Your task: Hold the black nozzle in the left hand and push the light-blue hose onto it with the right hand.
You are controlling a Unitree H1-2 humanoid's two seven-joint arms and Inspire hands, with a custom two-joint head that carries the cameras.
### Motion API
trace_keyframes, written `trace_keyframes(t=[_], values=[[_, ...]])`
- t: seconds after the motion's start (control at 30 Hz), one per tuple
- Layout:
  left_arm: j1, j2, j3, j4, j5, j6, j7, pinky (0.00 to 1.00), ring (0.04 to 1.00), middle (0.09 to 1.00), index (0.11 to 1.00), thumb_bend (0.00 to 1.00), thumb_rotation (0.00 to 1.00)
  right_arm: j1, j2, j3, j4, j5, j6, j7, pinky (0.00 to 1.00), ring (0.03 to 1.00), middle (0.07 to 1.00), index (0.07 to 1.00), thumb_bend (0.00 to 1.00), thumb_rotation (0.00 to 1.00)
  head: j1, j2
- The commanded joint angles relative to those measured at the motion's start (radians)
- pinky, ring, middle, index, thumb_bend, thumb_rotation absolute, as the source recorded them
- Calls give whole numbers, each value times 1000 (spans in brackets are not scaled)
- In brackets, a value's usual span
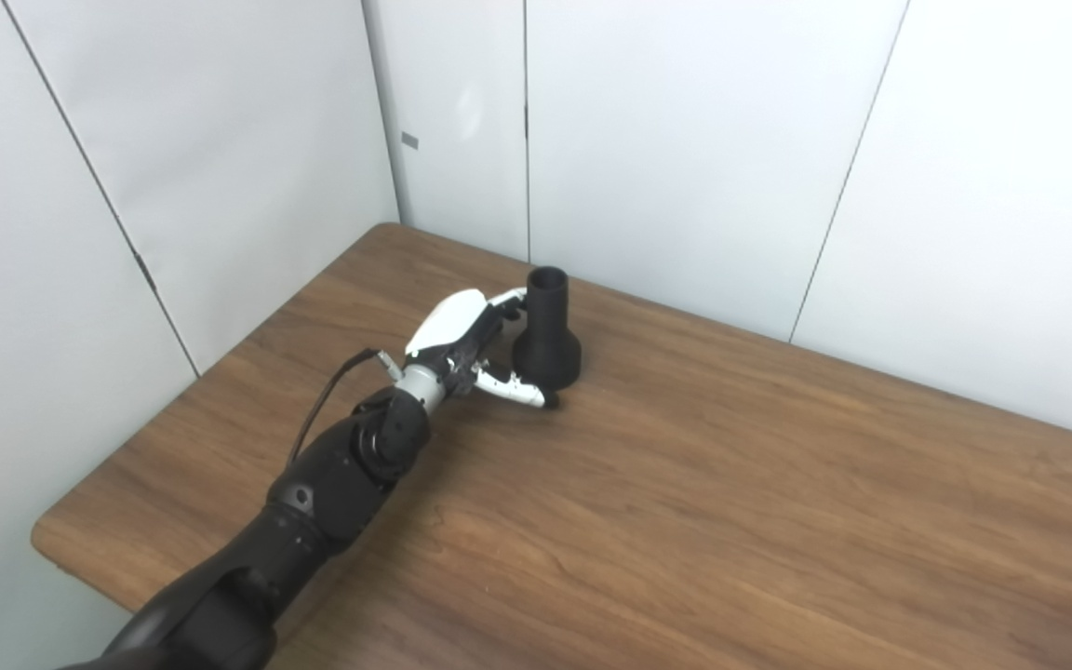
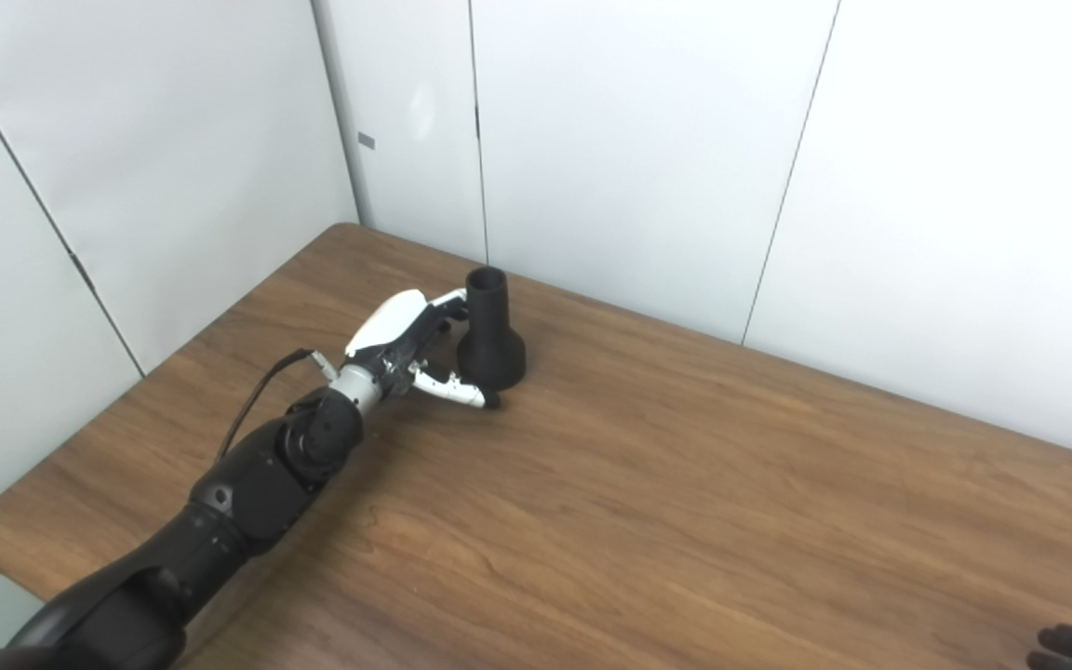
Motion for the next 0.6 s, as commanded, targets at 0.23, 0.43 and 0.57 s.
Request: trace_keyframes(t=[0.23,0.43,0.57], values=[[3,-37,-63,5,9,92,-125,752,834,873,895,1000,245,-12,-9,-3,-28,9,-7,7,505,627,653,608,480,462,-6,2],[-3,-41,-96,-6,21,164,-159,725,817,856,863,1000,259,-10,-8,-5,-27,15,-9,8,507,633,658,610,513,457,-9,5],[-10,-48,-103,-2,18,196,-178,740,827,849,856,1000,230,-6,-8,-2,-38,15,-4,11,492,619,644,599,524,451,-12,6]])
